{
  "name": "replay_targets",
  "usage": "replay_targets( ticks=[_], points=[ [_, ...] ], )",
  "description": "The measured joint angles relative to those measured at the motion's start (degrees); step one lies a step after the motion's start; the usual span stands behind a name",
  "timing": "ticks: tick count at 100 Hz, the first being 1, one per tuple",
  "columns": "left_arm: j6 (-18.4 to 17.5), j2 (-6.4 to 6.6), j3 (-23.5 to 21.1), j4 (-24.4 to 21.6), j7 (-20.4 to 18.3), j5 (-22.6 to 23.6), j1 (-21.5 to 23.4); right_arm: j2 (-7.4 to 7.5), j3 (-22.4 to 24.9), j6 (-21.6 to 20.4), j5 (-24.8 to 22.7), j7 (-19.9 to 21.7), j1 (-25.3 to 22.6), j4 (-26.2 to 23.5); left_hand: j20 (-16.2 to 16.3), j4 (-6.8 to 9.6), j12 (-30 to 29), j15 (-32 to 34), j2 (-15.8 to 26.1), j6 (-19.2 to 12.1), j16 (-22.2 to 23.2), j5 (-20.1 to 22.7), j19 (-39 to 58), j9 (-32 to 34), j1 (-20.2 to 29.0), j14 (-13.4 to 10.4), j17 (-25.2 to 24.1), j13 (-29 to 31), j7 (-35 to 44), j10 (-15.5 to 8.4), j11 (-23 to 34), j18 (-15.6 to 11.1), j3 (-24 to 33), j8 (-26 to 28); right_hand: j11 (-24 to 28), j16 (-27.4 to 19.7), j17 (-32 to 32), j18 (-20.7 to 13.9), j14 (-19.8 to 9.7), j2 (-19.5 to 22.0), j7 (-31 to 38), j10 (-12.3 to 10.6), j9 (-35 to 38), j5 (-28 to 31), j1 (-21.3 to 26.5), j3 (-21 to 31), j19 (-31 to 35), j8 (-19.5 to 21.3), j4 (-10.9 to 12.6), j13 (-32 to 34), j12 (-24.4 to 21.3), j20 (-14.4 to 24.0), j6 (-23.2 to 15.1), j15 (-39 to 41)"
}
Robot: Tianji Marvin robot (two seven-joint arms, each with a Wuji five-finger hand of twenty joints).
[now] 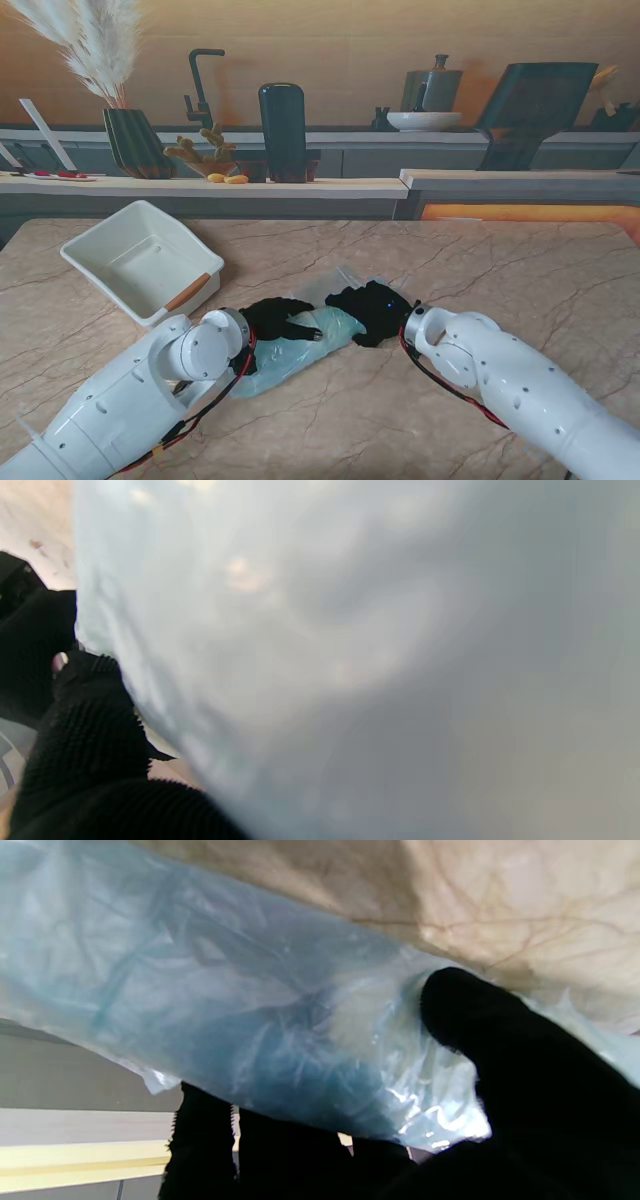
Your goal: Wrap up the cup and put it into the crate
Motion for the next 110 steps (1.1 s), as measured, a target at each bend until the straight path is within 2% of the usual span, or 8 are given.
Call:
replay_targets(
  ticks=[7, 26, 54, 67, 91, 99, 104, 110],
  points=[
    [-1.0, 0.39, -1.2, -1.4, -0.3, 3.0, 0.8, -0.57, 0.4, -0.9, 2.9, 3.0, 0.6, 0.2, -0.4, 2.49, -0.1, -1.0, 0.2, -0.9, -0.6, 0.1, -0.7, -0.6, 0.2, 1.2, -0.2, -0.6, 1.3, 1.6, -0.8, 0.7, 0.9, 0.1, -1.0, 4.3, 2.1, -0.6, 0.5, -3.0, 1.1, 0.0, 5.2, 3.5, 0.0, 0.0, 7.9, -0.5, -0.5, 3.4, 0.7, 0.1, -0.1, 4.1],
    [-8.0, 0.67, -5.0, -3.7, 10.7, 8.3, 5.3, -1.3, 0.6, -0.3, 13.4, 15.1, 3.0, -0.7, -0.4, 4.09, -0.1, -1.3, 0.0, -2.0, -0.7, 2.9, -0.8, -0.6, 3.0, 1.2, 0.0, -0.6, 5.0, 1.6, -0.9, 0.9, 2.3, 1.7, -1.8, 7.0, 8.0, 0.3, 2.4, -11.0, 1.8, 2.0, 21.8, 15.9, -0.2, -4.4, 25.3, 0.7, -13.2, 17.9, 4.0, -1.7, 0.3, 16.1],
    [-13.2, 1.34, -8.2, -10.9, 14.5, 22.6, 13.5, -0.89, -4.0, 7.6, 25.7, 31.9, 8.0, -2.8, 0.1, 4.09, -0.1, -1.1, -0.8, -2.7, -0.7, 2.9, -0.8, -0.6, 5.3, 1.2, 0.9, -0.6, 6.2, 1.6, -0.9, 1.4, 5.0, 1.8, 1.5, 10.7, 8.9, 1.2, 2.5, -14.0, 10.8, 2.7, 24.8, 16.0, -0.2, -6.6, 33.3, 3.6, -15.6, 20.9, 9.7, -2.7, 1.1, 25.2],
    [-12.9, 2.15, -8.1, -13.4, 16.3, 31.8, 16.2, -0.5, -8.8, 10.3, 35.1, 39.7, 12.1, -1.9, 0.1, 4.09, -0.1, -1.0, -3.8, -3.4, -0.7, 2.4, -0.7, -0.5, 4.4, 1.2, 1.2, -0.5, 7.0, 0.9, -0.7, 1.4, 15.9, 1.8, 3.6, 12.8, 8.8, 1.8, 2.5, -15.9, 12.0, 2.8, 26.0, 19.2, -0.2, -8.7, 34.9, 4.3, -15.6, 21.3, 13.0, -2.6, 1.0, 29.2],
    [-9.5, 3.55, -3.3, -13.2, 14.8, 34.2, 13.8, -0.98, -14.8, 11.4, 44.6, 46.8, 17.6, 2.0, 1.6, 3.42, 0.0, 1.3, -5.9, -5.8, -0.4, -1.7, 3.7, 5.8, 1.8, -0.2, 4.1, 5.3, 6.9, -1.0, 1.5, 1.8, 21.7, 3.0, 5.3, 14.7, 4.4, 1.6, 1.9, -16.3, 14.0, 2.6, 26.8, 20.1, -0.2, -11.7, 28.2, 9.7, -16.8, 21.8, 15.4, -2.1, 0.2, 32.5],
    [-5.5, 3.39, -1.6, -13.1, 15.2, 34.9, 12.7, -1.22, -13.2, 11.5, 42.1, 46.2, 16.8, 2.1, 2.7, 1.31, 0.8, 4.5, -7.7, -9.0, 0.6, -0.1, 7.6, 10.4, 0.5, -0.1, 5.9, 9.3, 7.5, -1.0, 3.6, 2.1, 21.6, 3.1, 5.5, 14.6, 1.6, 0.8, 2.0, -16.3, 14.2, -0.1, 26.8, 20.6, -0.2, -15.4, 18.1, 9.6, -15.3, 19.4, 14.9, 0.8, -2.8, 25.6],
    [-5.2, 3.09, -1.4, -12.8, 14.8, 34.5, 12.3, -1.33, -10.6, 10.0, 38.2, 44.4, 15.2, 1.7, 2.8, 0.28, 1.2, 6.0, -7.9, -8.7, 0.7, 0.0, 8.8, 12.5, 0.5, -0.1, 6.2, 10.5, 7.5, -1.0, 4.3, 2.1, 21.6, 3.6, 6.4, 12.1, -0.6, 1.9, 1.2, -15.6, 13.0, -1.2, 24.7, 20.8, -0.9, -16.6, 11.7, 5.9, -11.6, 16.1, 14.2, 0.5, -4.6, 19.6],
    [-5.0, 2.8, -1.3, -12.3, 13.8, 32.5, 11.6, -1.21, -6.3, 7.2, 33.0, 41.7, 12.2, 0.8, 3.2, -0.3, 1.7, 7.2, -8.2, -7.0, 1.2, 0.0, 10.2, 13.8, 1.4, 0.1, 6.7, 11.6, 7.5, 0.0, 4.9, 2.1, 21.5, 4.4, 6.5, 8.3, -2.8, 3.3, 0.3, -12.1, 8.2, -2.9, 22.4, 20.8, -4.5, -15.9, 5.6, 3.2, -11.6, 12.7, 12.8, -0.6, -5.9, 11.6]
  ],
)
